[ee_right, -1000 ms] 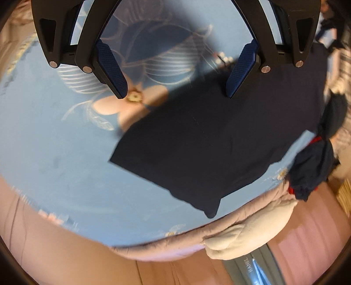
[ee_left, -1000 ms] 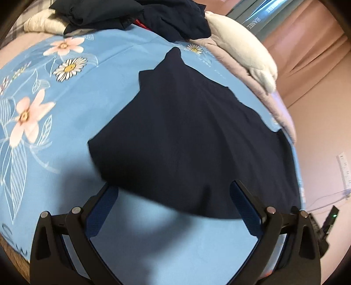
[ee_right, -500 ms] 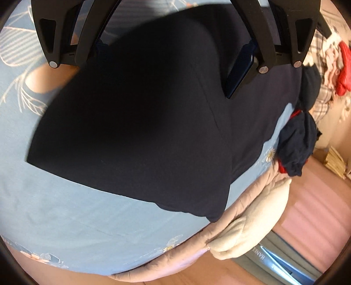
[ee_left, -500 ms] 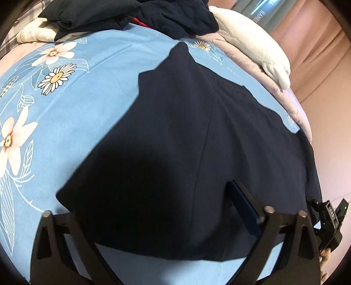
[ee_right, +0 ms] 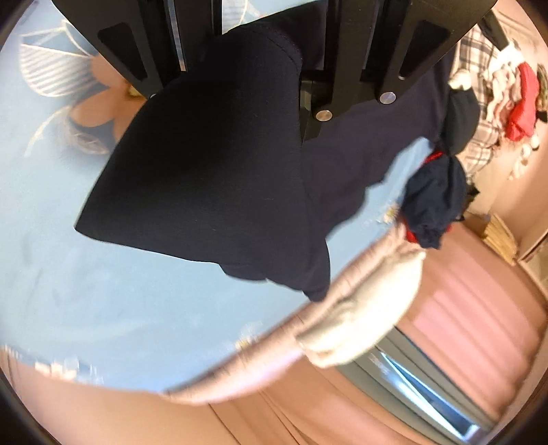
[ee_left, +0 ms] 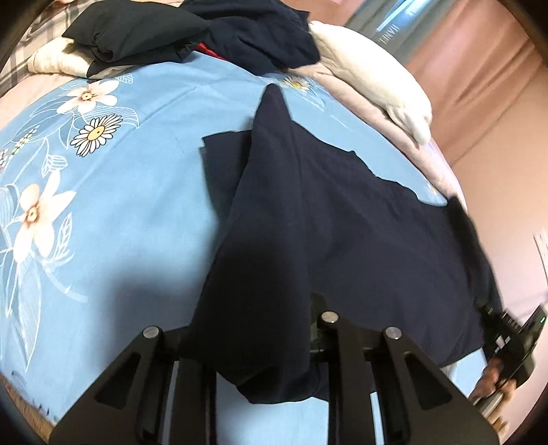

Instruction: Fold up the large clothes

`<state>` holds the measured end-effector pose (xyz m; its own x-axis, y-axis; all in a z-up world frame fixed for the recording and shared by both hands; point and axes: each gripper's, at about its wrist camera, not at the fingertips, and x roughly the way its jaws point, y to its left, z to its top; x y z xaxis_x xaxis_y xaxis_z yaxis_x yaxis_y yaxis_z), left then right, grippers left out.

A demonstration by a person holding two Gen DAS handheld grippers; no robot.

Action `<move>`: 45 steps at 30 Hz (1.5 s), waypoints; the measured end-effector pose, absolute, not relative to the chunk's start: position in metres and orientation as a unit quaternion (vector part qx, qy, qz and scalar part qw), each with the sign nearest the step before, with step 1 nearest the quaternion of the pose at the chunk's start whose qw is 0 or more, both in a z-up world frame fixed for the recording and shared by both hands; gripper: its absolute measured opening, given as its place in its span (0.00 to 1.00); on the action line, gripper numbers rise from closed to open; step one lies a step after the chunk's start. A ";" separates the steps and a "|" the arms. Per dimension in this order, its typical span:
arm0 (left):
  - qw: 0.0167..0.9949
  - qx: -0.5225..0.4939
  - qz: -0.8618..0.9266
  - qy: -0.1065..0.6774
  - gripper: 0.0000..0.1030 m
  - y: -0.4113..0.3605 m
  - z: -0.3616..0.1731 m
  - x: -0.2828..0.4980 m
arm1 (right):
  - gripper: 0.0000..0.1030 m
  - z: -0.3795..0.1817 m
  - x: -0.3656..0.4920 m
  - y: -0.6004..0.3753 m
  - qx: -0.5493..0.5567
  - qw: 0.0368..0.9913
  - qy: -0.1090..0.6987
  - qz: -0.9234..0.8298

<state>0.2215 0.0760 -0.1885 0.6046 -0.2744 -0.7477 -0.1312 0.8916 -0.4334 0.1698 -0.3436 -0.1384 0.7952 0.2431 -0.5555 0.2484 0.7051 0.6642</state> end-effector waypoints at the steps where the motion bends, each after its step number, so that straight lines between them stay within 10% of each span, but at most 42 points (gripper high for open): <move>1: 0.863 -0.233 -0.048 0.445 0.21 0.075 -0.187 0.212 | 0.17 -0.132 0.161 -0.346 0.387 0.868 0.312 0.002; 14: 0.845 -0.207 -0.103 0.482 0.22 0.039 -0.190 0.159 | 0.17 -0.069 0.079 -0.356 0.300 0.912 0.275 -0.045; 29: 0.887 -0.203 -0.047 0.413 0.52 0.095 -0.140 0.139 | 0.17 -0.023 0.116 -0.210 0.078 0.958 0.261 0.086; 45: 0.889 -0.221 0.008 0.401 0.56 0.143 -0.136 0.121 | 0.18 -0.121 0.119 -0.080 -0.043 0.863 0.435 0.254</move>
